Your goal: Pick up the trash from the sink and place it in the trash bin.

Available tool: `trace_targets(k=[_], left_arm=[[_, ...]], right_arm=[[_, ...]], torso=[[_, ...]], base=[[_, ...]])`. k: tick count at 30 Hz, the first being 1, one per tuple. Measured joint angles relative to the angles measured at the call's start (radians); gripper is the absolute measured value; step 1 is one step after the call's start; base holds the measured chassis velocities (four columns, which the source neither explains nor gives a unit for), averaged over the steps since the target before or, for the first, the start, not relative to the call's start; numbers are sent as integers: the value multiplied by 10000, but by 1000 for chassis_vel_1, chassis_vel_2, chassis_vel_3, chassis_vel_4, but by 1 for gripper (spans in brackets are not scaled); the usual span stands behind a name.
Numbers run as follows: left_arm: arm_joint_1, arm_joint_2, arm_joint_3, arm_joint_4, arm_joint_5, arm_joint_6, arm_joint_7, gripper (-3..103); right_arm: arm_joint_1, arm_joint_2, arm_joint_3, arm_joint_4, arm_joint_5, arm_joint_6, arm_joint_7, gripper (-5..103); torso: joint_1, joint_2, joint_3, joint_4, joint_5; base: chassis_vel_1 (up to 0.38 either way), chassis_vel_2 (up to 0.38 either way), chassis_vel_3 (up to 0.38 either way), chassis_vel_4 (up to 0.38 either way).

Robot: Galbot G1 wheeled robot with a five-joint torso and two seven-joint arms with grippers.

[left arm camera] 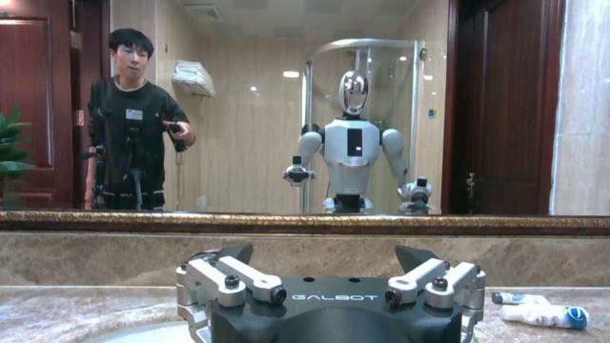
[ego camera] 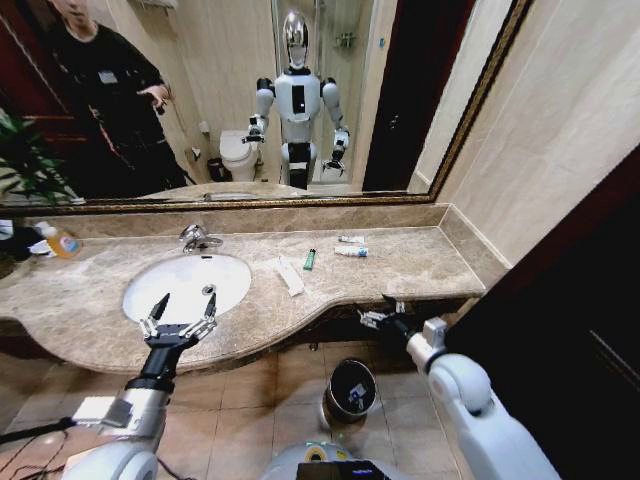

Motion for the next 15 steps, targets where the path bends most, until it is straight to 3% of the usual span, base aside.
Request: trace_targets(k=[8,12,15], left_arm=[[0,0,0,0,0,0,1,100],[0,0,0,0,0,0,0,100],[0,0,0,0,0,0,0,100]], right_arm=[[2422,-569,-753,-1732,661,-33,-740,100],[3792,-1101,-1099,-3037,1059,-300,-1990,100],[4530,-1345,-1469,-3684,1197,-304,-2376,100]], torso=[[1,-1,0,2,0],[1,-1,0,-1,-1],[0,-1,0,-1,1]], base=[[0,0,0,0],[0,0,0,0],[0,0,0,0]])
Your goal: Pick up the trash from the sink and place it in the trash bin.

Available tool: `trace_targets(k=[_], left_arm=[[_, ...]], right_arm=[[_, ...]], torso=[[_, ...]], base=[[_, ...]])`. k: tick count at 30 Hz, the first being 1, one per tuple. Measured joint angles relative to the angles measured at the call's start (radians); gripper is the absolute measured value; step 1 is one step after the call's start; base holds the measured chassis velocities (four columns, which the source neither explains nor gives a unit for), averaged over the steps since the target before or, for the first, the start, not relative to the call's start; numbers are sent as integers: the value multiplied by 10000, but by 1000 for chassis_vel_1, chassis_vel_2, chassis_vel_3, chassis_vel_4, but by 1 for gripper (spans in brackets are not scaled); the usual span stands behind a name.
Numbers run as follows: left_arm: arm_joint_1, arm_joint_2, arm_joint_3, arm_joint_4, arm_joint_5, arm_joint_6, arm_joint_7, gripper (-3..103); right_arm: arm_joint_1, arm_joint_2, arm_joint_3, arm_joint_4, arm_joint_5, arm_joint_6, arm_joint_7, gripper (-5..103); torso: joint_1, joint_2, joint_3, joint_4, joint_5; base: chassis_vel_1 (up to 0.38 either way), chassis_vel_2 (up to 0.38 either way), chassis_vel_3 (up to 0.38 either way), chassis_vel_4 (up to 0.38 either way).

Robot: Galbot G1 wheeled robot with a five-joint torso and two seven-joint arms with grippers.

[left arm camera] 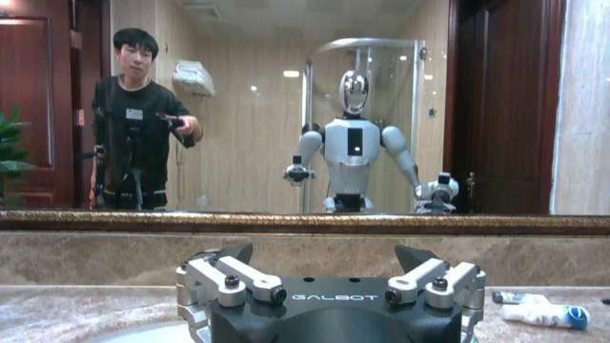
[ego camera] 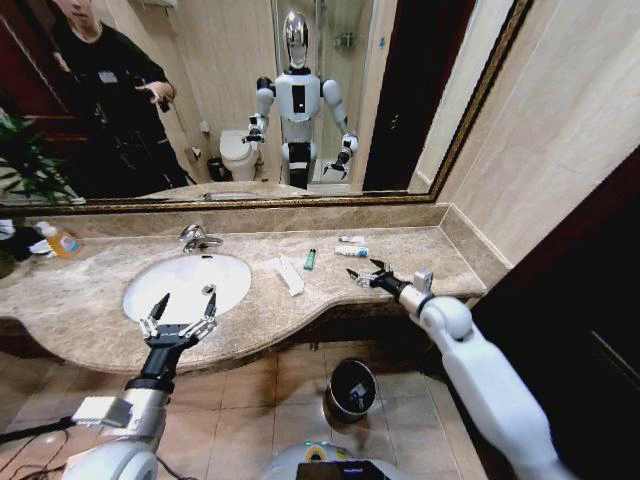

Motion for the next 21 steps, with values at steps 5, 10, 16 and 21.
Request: trace_targets(k=[5,10,16,21], left_arm=[[0,-1,0,0,0,0,0,100],[0,-1,-2,0,0,0,-2,100],[0,0,0,0,0,0,0,100],[0,0,-1,0,0,0,0,100]], right_arm=[[1425,-157,-857,-1188,-12,41,-458,100],[2314,-119,-1514,-2158,-300,191,-880,100],[3419,120,-2407,-3546,-700,486,-1048,100],[4358,362,-3018,-4618,-1260,809,-1154,100]], torso=[[0,0,0,1,-2],[0,0,-1,1,-3],[0,0,0,1,0],[0,0,-1,2,-3]], base=[[0,0,0,0],[0,0,0,0],[0,0,0,0],[0,0,0,0]])
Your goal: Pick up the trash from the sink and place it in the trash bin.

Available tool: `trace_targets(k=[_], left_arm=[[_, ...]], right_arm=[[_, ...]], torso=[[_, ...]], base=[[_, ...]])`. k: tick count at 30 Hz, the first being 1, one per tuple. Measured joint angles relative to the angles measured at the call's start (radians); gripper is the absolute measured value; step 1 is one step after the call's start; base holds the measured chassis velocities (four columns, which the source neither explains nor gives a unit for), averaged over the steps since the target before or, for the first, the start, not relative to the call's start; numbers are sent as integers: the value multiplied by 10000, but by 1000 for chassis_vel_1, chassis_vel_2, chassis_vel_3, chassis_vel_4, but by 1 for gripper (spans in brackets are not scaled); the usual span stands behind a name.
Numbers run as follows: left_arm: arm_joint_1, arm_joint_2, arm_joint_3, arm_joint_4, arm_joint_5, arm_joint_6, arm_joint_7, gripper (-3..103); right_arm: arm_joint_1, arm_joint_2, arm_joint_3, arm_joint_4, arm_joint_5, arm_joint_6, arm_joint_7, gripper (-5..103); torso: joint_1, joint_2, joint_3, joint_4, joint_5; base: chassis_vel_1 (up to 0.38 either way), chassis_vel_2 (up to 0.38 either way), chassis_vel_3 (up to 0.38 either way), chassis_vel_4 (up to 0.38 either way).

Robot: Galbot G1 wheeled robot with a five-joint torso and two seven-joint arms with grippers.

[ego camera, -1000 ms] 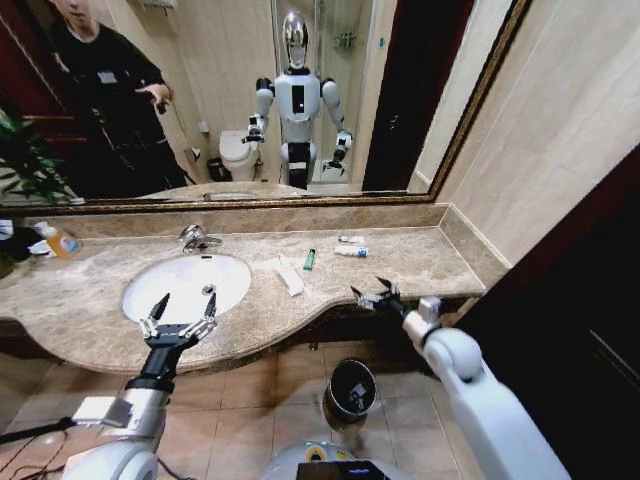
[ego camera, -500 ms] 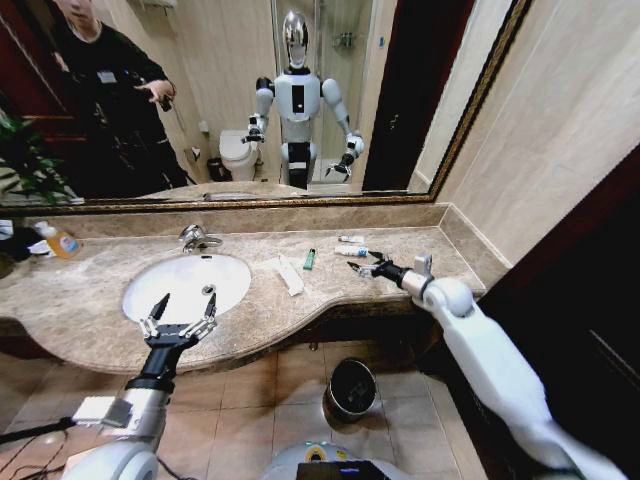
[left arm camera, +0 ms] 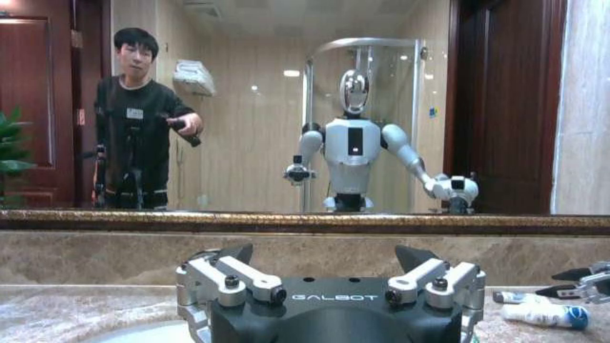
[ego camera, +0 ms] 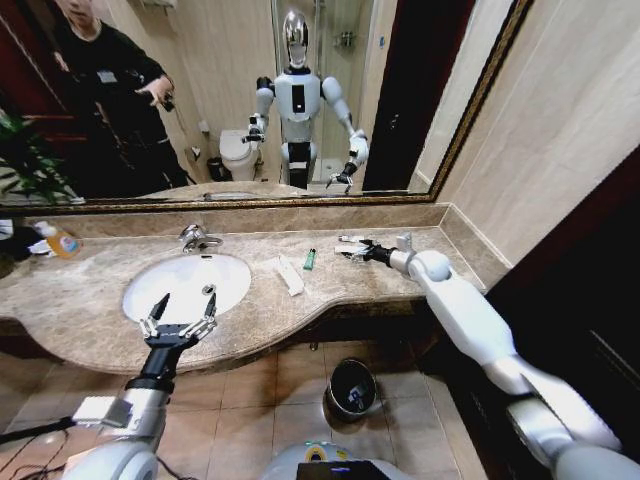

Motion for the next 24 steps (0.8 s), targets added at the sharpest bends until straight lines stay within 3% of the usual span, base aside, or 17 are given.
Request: trace_targets(k=[6,11,18,20,22,23,24], left_arm=[[0,0,0,0,0,0,0,100],[0,0,0,0,0,0,0,100],[0,0,0,0,1,0,0,100],[0,0,0,0,0,0,0,100],[0,0,0,0,0,0,0,100],[0,0,0,0,1,0,0,100],[0,0,0,0,0,0,0,100]], right_arm=[[401,4,-453,-609,-359,153,-133,100],[839,-121,-778,-1238,-720,382,-769,100],[1245,-159,-1177,-1649,-866,124,-807,101],[1322,-255,-1452,-1664,-865,57,-829,94],[1345,-280,-1531,-1670,-865,43,-854,94],[1424,-339,-1711,-1694,-867,25,-952,83],[1480,-351,-1795,-1736,-875,13,-989,83]], torso=[[0,0,0,0,3],[-2,1,0,-2,1],[-1,0,0,0,2],[-1,2,0,-2,1],[-1,2,0,-2,2],[-1,2,0,-1,2],[-1,2,-1,-2,0]], base=[[0,0,0,0],[0,0,0,0],[0,0,0,0],[0,0,0,0],[0,0,0,0],[0,0,0,0],[0,0,0,0]])
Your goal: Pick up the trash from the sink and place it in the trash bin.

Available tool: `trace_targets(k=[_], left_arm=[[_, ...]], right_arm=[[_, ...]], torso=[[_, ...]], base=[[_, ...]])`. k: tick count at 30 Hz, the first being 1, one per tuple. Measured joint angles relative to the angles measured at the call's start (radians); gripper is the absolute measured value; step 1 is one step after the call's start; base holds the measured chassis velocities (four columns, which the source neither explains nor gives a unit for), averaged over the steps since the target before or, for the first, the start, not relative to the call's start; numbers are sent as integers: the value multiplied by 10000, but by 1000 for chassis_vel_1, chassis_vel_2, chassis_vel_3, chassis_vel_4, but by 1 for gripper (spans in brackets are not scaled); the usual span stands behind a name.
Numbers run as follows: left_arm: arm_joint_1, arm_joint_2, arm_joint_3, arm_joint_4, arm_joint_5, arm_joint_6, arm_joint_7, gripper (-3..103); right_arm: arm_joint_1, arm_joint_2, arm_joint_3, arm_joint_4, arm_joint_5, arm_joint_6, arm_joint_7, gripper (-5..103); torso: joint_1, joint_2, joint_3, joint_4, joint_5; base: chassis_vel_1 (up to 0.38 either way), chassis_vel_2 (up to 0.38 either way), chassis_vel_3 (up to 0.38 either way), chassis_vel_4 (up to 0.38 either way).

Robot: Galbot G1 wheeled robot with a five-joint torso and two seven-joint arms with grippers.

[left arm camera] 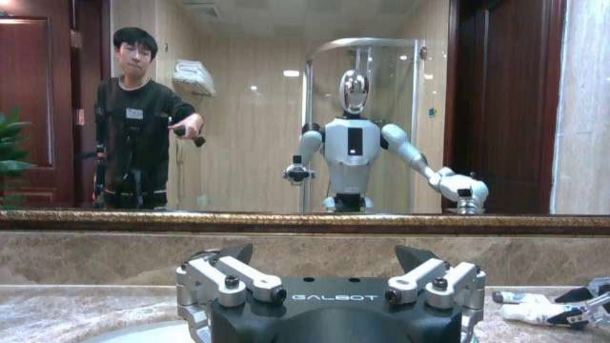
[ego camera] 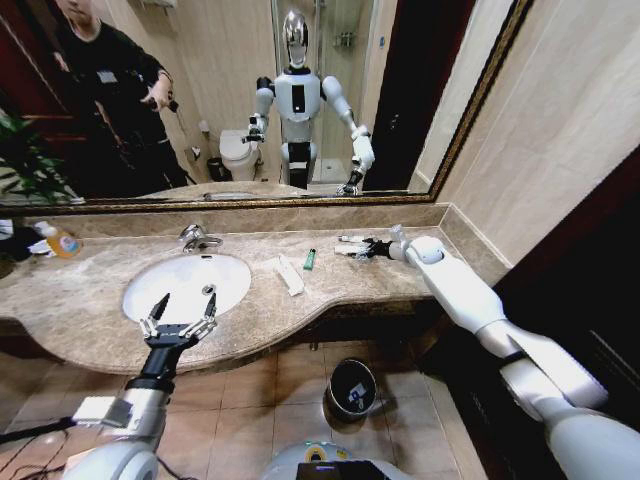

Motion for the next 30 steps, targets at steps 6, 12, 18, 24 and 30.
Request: trace_targets(k=[6,12,18,24,30], left_arm=[[0,0,0,0,0,0,0,100],[0,0,0,0,0,0,0,100],[0,0,0,0,0,0,0,100],[0,0,0,0,0,0,0,100],[0,0,0,0,0,0,-1,100]], right_arm=[[131,76,-133,-218,-87,-50,-11,61],[193,260,-185,-453,-258,42,136,40],[168,344,-130,-341,-130,39,705,25],[-447,-1,-25,1090,1093,30,2694,17],[-1434,-495,187,2886,2676,351,5055,17]], torso=[[0,0,0,0,0],[0,0,0,0,0],[1,0,0,1,1],[1,0,0,1,0],[1,0,0,3,0]], base=[[0,0,0,0],[0,0,0,0],[0,0,0,0],[0,0,0,0],[0,0,0,0]])
